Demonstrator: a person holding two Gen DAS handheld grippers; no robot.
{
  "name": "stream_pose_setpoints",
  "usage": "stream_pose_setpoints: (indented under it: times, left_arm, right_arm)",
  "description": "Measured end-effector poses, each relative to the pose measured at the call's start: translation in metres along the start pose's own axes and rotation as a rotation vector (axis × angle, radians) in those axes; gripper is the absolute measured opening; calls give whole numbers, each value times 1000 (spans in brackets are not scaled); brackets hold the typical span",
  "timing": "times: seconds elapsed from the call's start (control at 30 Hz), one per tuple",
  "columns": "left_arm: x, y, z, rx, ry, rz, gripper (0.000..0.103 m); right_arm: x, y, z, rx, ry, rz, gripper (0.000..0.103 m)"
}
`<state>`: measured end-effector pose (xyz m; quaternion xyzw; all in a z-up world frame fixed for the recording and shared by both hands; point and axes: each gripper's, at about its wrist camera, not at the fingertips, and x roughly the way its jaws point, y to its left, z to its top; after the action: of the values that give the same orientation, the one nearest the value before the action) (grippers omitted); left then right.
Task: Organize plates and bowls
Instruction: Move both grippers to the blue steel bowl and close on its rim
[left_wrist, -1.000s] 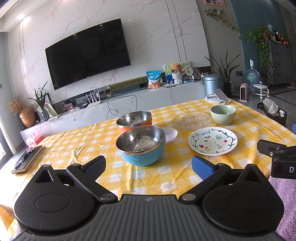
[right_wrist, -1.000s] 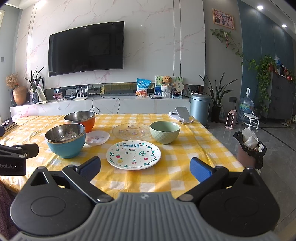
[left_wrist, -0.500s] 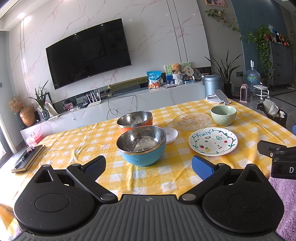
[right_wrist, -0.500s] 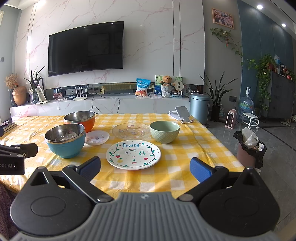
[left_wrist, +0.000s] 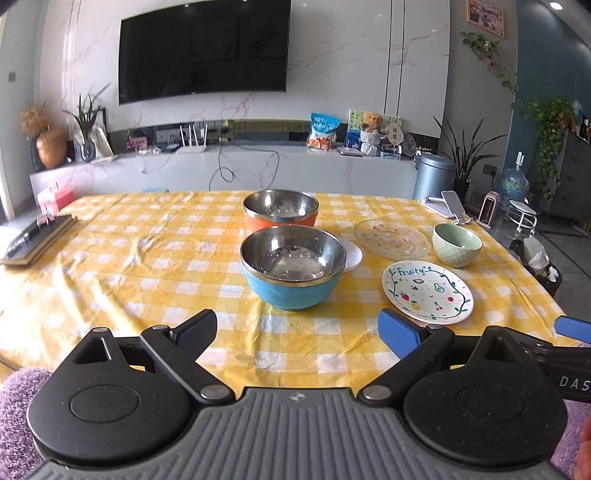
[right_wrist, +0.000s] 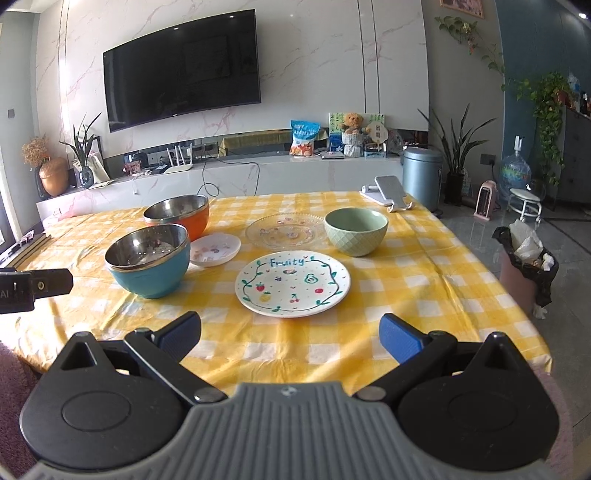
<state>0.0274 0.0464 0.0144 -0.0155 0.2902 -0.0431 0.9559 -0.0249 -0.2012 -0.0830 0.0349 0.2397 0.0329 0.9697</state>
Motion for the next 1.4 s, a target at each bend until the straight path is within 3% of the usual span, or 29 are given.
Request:
stream_pose_setpoints:
  times: [0.1, 0.13, 0.2, 0.53, 0.7, 0.77, 1.0, 1.1, 1.33, 1.4]
  left_arm:
    - [11, 16, 5, -77, 60, -74, 103]
    - [16, 21, 7, -101, 76, -80, 101]
    - [23, 29, 11, -128, 90, -83, 87]
    - [58, 64, 52, -233, 140, -107, 80]
    - [80, 74, 66, -258, 171, -111, 78]
    - [91, 79, 71, -270, 191, -93, 78]
    - [125, 90, 74, -330, 270, -39, 76]
    - [133, 89, 72, -334, 299, -11, 66]
    - [150, 88, 65, -358, 360, -13, 55]
    - [154, 88, 63, -359, 370, -13, 45]
  right_arm:
    - [10, 13, 10, -27, 16, -46, 101]
    - [16, 18, 16, -43, 26, -46, 101]
    - [28, 24, 26, -44, 50, -6, 100]
    - [88, 67, 72, 13, 138, 58, 99]
    - [116, 89, 89, 38, 175, 59, 86]
    - [127, 96, 94, 48, 202, 46, 77]
    - [161, 103, 105, 137, 288, 36, 67]
    - [172, 102, 102, 181, 323, 45, 63]
    - [188, 107, 95, 242, 383, 61, 46]
    - [191, 108, 92, 252, 399, 67, 39]
